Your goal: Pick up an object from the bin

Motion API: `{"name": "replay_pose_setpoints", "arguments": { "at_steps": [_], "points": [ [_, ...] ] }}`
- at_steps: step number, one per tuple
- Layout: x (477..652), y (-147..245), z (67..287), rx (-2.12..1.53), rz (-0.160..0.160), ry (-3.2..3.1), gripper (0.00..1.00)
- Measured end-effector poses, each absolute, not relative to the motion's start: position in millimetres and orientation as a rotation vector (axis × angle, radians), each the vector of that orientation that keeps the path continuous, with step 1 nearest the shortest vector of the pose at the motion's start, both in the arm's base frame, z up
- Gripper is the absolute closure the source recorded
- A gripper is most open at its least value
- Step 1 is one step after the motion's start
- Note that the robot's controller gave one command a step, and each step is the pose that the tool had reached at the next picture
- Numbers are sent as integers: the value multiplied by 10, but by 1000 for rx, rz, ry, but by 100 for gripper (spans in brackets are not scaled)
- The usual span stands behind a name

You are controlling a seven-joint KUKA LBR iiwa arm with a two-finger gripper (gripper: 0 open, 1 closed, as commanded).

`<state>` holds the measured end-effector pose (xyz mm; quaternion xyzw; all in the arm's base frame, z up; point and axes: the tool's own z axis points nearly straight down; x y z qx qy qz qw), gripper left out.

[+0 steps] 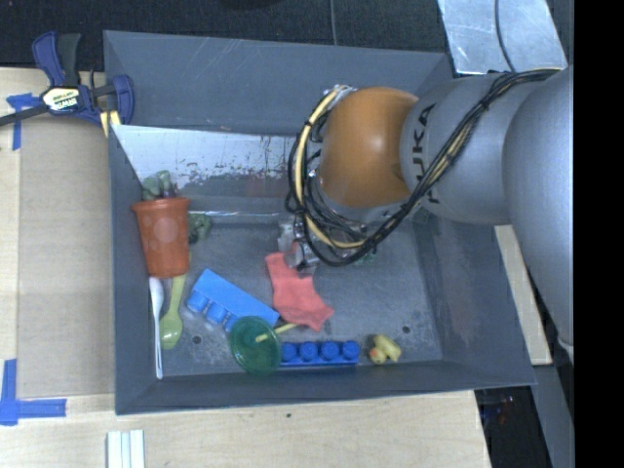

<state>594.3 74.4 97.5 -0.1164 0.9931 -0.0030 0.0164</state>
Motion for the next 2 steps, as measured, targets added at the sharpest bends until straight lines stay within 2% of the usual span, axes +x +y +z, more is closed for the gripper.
{"name": "replay_pose_setpoints", "arguments": {
  "at_steps": [1, 2],
  "points": [
    [5943, 744, 975, -362, -9, 3088, 100],
    [5975, 821, 1544, -381, -10, 3091, 100]
  ]
}}
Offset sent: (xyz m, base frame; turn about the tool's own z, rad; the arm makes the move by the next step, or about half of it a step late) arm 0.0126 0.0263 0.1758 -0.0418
